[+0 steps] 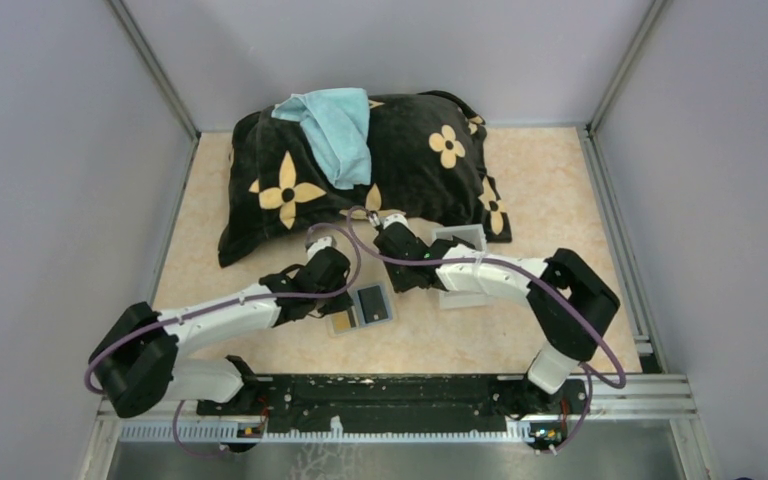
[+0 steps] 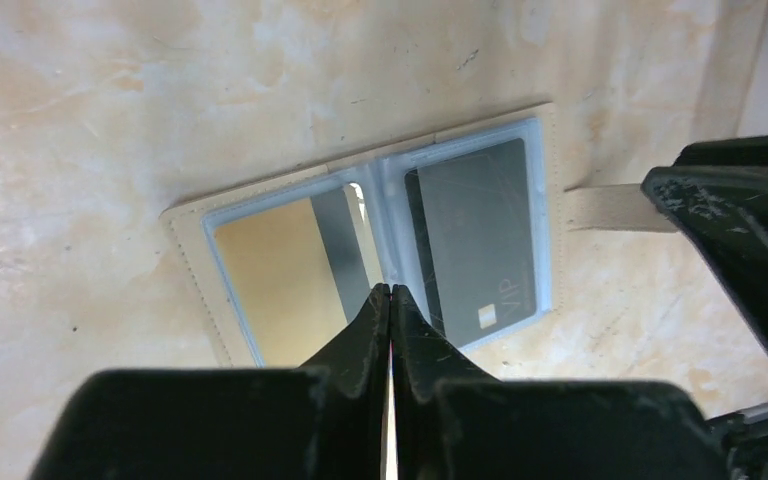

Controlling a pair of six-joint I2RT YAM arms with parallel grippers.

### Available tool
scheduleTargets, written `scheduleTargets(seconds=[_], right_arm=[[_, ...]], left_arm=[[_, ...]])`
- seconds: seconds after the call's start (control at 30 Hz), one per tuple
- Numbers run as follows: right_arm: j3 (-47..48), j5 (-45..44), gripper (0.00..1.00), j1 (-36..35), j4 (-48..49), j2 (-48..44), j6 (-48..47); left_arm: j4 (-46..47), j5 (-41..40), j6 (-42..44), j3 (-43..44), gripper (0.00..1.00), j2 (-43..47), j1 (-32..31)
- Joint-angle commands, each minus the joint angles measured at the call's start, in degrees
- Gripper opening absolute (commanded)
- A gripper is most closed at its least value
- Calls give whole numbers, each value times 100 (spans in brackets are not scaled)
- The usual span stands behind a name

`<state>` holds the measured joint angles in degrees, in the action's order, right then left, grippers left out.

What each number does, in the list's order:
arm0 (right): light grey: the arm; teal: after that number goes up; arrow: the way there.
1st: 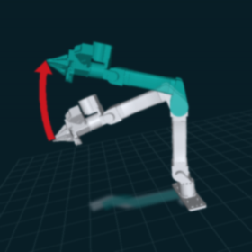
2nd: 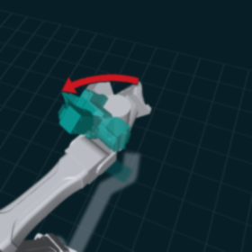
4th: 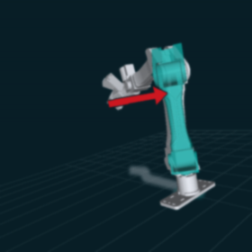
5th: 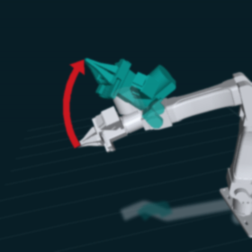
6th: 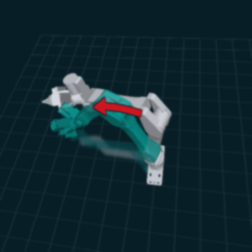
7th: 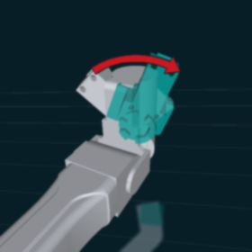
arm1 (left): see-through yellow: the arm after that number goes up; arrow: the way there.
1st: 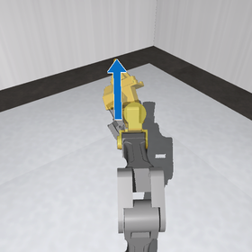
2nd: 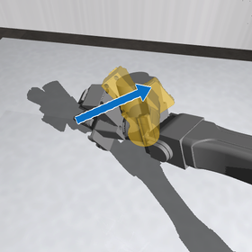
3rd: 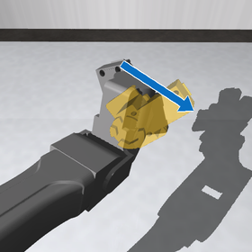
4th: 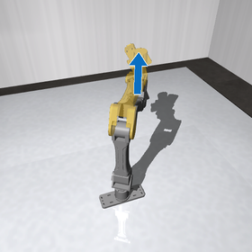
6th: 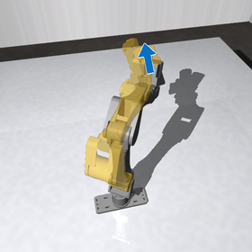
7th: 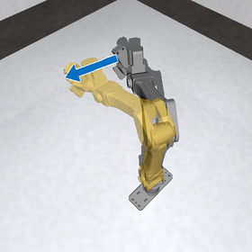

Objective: Put the credit cards into the card holder
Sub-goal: Insert the credit card into the card holder, then pick up the credit card from the storage box.

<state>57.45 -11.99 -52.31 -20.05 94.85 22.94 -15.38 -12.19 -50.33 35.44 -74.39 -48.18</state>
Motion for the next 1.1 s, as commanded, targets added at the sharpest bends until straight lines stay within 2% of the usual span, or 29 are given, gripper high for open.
scheduleTargets(seconds=[0.0,0.17,0.27,0.37,0.63,1.07], right_arm=[[955,-380,29,48,-466,-498,-318],[1444,-1052,51,112,-919,-802,-559],[1519,-1372,57,327,-1054,-1020,-668],[1387,-1397,58,745,-1134,-1298,-681],[764,-941,60,1756,-1000,-1732,-728],[181,-163,60,2272,-549,-1451,-526]], left_arm=[[-391,-263,-275,-43,8,436,-33],[-487,-102,-282,-83,30,546,-31],[-420,-28,-193,-109,41,670,-31],[-270,96,-14,-22,49,653,-26],[-88,434,406,639,52,43,-51],[52,778,728,1767,53,-1182,-58]])
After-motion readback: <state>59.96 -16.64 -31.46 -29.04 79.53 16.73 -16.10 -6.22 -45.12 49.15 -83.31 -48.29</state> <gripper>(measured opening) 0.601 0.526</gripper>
